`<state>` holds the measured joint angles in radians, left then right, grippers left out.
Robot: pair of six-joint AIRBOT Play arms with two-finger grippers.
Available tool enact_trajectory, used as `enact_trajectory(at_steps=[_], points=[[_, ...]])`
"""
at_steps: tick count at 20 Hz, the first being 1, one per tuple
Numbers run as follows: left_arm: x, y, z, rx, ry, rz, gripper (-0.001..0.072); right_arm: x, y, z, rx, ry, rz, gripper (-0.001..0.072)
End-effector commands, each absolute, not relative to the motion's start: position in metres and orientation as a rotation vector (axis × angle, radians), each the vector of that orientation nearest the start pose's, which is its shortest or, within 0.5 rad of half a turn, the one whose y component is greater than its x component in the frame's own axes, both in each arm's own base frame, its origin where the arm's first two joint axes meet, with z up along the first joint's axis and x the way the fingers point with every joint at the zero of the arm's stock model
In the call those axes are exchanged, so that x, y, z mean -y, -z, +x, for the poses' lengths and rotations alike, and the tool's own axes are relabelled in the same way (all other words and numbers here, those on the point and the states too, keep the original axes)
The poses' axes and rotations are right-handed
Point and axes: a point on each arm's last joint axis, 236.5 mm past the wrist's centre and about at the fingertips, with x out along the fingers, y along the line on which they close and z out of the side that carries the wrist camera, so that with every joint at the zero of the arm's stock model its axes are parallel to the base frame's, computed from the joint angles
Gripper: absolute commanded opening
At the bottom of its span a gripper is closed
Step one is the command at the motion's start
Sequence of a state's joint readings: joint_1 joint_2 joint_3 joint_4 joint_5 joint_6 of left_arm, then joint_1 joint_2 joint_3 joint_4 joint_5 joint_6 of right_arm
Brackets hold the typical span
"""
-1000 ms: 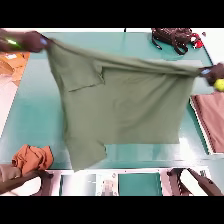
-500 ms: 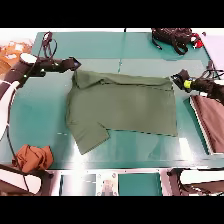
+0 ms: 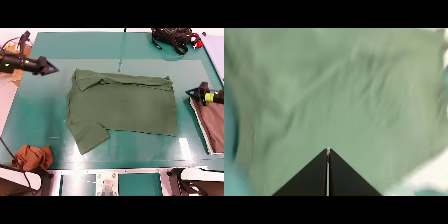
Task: Fold the shirts.
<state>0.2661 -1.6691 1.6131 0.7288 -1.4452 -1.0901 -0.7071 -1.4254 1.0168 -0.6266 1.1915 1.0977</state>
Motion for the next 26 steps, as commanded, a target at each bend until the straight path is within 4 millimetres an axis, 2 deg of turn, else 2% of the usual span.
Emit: enact_trajectory(at_steps=[1,4,5,6,7,9,10,13,15,18,19,20,21,22,23,24,25,26], points=[[0.036,-0.026,0.398,-1.381,0.59,-0.438,0.0027,0.095,0.025,0.324,-1.078,-0.034,0.923,0.0015],[0.034,0.02,0.362,-1.432,0.492,-0.451,0.003,0.112,0.027,0.301,-0.984,0.125,0.934,0.0015],[0.036,0.033,0.354,-1.449,0.475,-0.471,0.0136,0.113,0.029,0.296,-0.971,0.149,0.941,0.0026],[0.036,0.046,0.348,-1.466,0.454,-0.492,0.0514,0.114,0.031,0.293,-0.972,0.158,0.953,0.0087],[0.036,0.057,0.345,-1.476,0.427,-0.511,0.0596,0.113,0.033,0.291,-0.982,0.158,0.953,0.0102],[0.036,0.075,0.337,-1.486,0.389,-0.532,0.0598,0.113,0.034,0.291,-0.983,0.159,0.949,0.0103],[0.037,0.083,0.333,-1.49,0.374,-0.542,0.0597,0.114,0.034,0.291,-0.982,0.161,0.948,0.013],[0.05,0.097,0.329,-1.462,0.386,-0.602,0.0596,0.114,0.034,0.291,-0.98,0.164,0.946,0.0135],[0.065,0.097,0.33,-1.416,0.433,-0.667,0.0596,0.115,0.035,0.291,-0.978,0.168,0.945,0.0216],[0.083,0.105,0.321,-1.434,0.494,-0.754,0.0596,0.116,0.035,0.292,-0.976,0.17,0.945,0.023],[0.087,0.11,0.314,-1.47,0.513,-0.779,0.0596,0.116,0.035,0.291,-0.977,0.17,0.944,0.0289],[0.09,0.112,0.31,-1.486,0.533,-0.797,0.0559,0.116,0.035,0.291,-0.977,0.17,0.944,0.0332],[0.093,0.111,0.309,-1.485,0.56,-0.798,0.0397,0.116,0.035,0.291,-0.98,0.17,0.943,0.037],[0.094,0.11,0.309,-1.475,0.582,-0.783,0.0321,0.116,0.038,0.288,-0.993,0.175,0.934,0.0423],[0.095,0.108,0.31,-1.466,0.604,-0.771,0.0265,0.118,0.043,0.282,-1.024,0.193,0.923,0.0431],[0.095,0.106,0.31,-1.463,0.616,-0.763,0.0074,0.119,0.049,0.272,-1.067,0.217,0.908,0.0431],[0.096,0.106,0.309,-1.458,0.63,-0.752,0.0028,0.12,0.058,0.261,-1.124,0.23,0.888,0.0431],[0.096,0.105,0.309,-1.458,0.633,-0.75,0.0029,0.115,0.066,0.25,-1.188,0.219,0.88,0.0432]])
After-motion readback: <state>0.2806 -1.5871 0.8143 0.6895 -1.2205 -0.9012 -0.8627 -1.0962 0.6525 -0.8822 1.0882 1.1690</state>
